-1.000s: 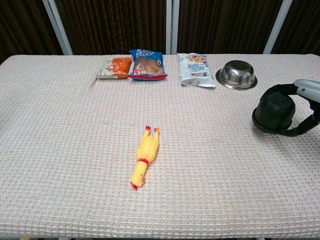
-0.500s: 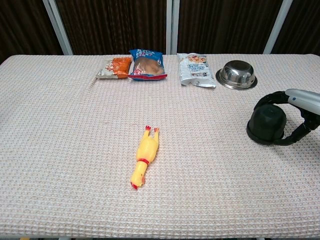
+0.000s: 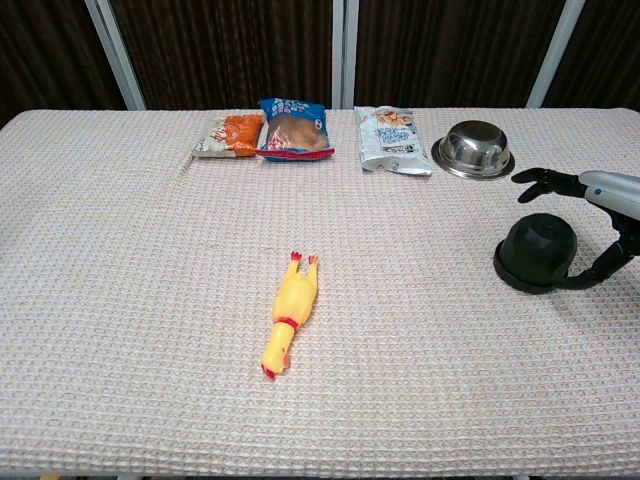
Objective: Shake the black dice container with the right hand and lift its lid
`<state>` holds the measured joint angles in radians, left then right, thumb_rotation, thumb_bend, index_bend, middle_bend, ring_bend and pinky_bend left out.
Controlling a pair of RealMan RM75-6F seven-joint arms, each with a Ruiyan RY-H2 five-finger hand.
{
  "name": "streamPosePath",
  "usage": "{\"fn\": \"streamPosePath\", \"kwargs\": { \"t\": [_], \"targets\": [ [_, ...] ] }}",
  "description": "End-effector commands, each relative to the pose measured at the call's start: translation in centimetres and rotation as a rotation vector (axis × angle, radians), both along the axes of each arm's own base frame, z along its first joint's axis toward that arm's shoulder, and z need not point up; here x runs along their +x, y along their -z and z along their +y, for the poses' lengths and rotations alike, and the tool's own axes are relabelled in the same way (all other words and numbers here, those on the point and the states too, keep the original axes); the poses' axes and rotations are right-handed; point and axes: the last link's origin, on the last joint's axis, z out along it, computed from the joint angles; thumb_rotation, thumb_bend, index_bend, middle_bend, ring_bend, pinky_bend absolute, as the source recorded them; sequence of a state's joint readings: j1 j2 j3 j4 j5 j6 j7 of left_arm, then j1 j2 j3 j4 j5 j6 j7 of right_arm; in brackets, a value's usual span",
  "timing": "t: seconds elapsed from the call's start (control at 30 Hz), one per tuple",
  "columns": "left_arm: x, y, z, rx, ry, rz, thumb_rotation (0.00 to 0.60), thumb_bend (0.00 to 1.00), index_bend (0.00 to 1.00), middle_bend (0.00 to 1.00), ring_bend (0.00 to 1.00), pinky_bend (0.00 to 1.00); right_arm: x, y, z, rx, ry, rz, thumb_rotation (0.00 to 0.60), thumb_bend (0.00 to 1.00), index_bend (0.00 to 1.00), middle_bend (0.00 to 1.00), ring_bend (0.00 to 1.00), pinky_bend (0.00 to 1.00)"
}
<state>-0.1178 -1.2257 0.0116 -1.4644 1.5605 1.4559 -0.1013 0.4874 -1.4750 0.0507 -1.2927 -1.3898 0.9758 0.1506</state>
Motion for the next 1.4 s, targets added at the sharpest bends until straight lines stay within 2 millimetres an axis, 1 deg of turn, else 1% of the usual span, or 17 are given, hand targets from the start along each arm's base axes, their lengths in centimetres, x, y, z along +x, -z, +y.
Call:
{"fn": "streamPosePath", "kwargs": {
  "t": [0.03,0.2,0.27,0.43,0.6,0.8,0.93,1.07,1.17,1.27,1.4],
  "targets": [
    [0.0,0.0,0.0,0.001,0.000,-0.001,0.600,0.09,0.13,0.11,0.03,0.16,0.0,0.0,0.0,0.000,-0.001,0.002,0.600,0.00,0.00,0.16,0.00,0.00],
    [0.0,-0.1,0.0,0.002,0.001,-0.001,0.600,0.09,0.13,0.11,0.03,0.16,0.2,0.2,0.0,-0.003,-0.002,-0.004,0.600,0.00,0.00,0.21,0.00,0.00],
    [0.0,-0.1,0.0,0.002,0.000,-0.002,0.600,0.09,0.13,0.11,0.03,0.16,0.3,0.3,0.1,-0.011,-0.005,-0.006,0.600,0.00,0.01,0.26,0.00,0.00],
    [0.1,-0.1,0.0,0.003,0.001,-0.002,0.600,0.09,0.13,0.11,0.03,0.16,0.4,0.2,0.0,-0.041,-0.006,-0.018,0.600,0.06,0.08,0.38,0.00,0.00],
    [0.1,-0.2,0.0,0.004,0.001,-0.002,0.600,0.09,0.13,0.11,0.03,0.16,0.8,0.0,-0.1,-0.064,-0.018,-0.035,0.600,0.10,0.12,0.43,0.01,0.00],
    [0.2,-0.3,0.0,0.007,0.004,-0.002,0.600,0.09,0.13,0.11,0.03,0.16,2.2,-1.6,0.2,-0.102,-0.058,-0.097,0.600,0.10,0.13,0.45,0.02,0.00],
    [0.2,-0.3,0.0,0.006,0.004,-0.003,0.600,0.09,0.13,0.11,0.03,0.16,2.8,-4.0,0.2,-0.166,-0.074,-0.135,0.600,0.10,0.13,0.46,0.03,0.00],
    [0.2,-0.3,0.0,0.006,0.004,-0.005,0.600,0.09,0.13,0.11,0.03,0.16,1.7,-6.0,-0.1,-0.215,-0.037,-0.133,0.600,0.10,0.13,0.46,0.02,0.00],
    [0.2,-0.2,0.0,0.004,0.005,-0.003,0.600,0.09,0.13,0.11,0.03,0.16,0.1,-7.2,-0.2,-0.248,0.009,-0.119,0.600,0.10,0.13,0.46,0.03,0.00],
    [0.3,-0.1,0.0,0.002,0.006,-0.002,0.600,0.09,0.13,0.11,0.03,0.16,-1.9,-7.7,-0.1,-0.254,0.058,-0.074,0.600,0.10,0.13,0.46,0.03,0.00],
    [0.4,-0.1,0.0,0.001,0.008,-0.001,0.600,0.09,0.13,0.11,0.03,0.16,-4.2,-7.3,0.5,-0.242,0.110,-0.023,0.600,0.10,0.13,0.45,0.02,0.00]
  ]
}}
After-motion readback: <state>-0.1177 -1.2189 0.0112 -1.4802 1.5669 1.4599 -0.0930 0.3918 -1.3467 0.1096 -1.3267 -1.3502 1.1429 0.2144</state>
